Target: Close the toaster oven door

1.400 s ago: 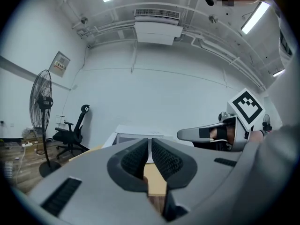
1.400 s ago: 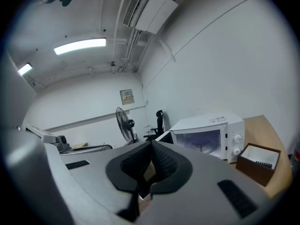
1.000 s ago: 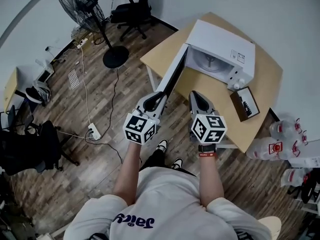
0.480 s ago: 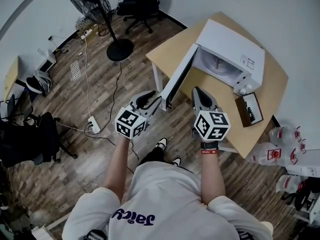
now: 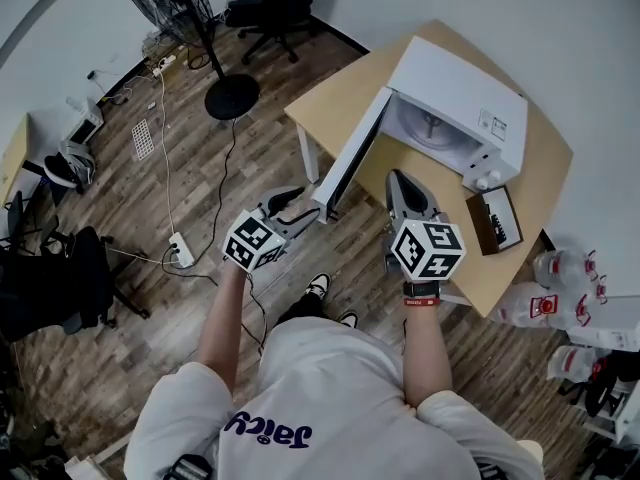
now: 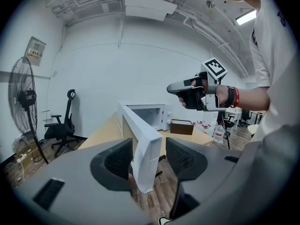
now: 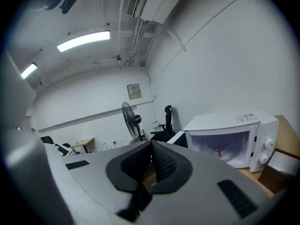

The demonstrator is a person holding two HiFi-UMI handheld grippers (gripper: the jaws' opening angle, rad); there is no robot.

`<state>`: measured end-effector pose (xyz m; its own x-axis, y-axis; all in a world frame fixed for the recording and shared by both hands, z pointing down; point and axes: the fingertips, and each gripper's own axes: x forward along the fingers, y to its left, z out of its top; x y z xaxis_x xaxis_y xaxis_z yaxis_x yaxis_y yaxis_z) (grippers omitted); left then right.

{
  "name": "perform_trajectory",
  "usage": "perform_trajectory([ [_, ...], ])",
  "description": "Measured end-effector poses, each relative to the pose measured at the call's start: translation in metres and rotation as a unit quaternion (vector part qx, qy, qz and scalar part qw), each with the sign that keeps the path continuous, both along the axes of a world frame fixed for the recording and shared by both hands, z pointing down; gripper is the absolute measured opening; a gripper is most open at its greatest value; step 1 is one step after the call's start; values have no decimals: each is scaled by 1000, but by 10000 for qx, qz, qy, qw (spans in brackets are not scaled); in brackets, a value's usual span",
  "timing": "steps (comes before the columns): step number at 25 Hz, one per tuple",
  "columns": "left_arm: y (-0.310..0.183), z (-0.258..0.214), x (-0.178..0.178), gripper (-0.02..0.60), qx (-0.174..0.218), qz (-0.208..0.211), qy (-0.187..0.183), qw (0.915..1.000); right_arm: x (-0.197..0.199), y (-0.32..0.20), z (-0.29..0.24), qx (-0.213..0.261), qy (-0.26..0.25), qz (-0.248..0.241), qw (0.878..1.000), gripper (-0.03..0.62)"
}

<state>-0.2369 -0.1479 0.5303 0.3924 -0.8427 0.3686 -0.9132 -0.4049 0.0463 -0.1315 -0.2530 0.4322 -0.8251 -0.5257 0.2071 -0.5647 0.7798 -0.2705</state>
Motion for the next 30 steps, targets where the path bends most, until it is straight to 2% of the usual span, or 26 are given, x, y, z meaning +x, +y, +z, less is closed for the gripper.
perform_trajectory([
  [6,-7,18,-6,256,-136,506,-217,9984,-6,-5,4,-1,80,-9,10000,15],
  [13,-19,39,-1,259,-189,1201,-148,9925,-5,-12,12,-60,118,12,9999,15],
  [16,-21,40,-4,259,-158,1311,-71,9912,-8,-9,12,-64,129,9,9999,15],
  [23,-23,48,-1,256,-274,1539,-207,9875,-8,-6,11,-29,142,45,9999,15],
  [26,-23,49,1,202,-271,1639,-153,9860,-7,-6,9,-29,121,86,9999,15],
  [30,-22,50,6,178,-235,1731,-222,9844,-5,-4,9,-32,121,76,9999,15],
])
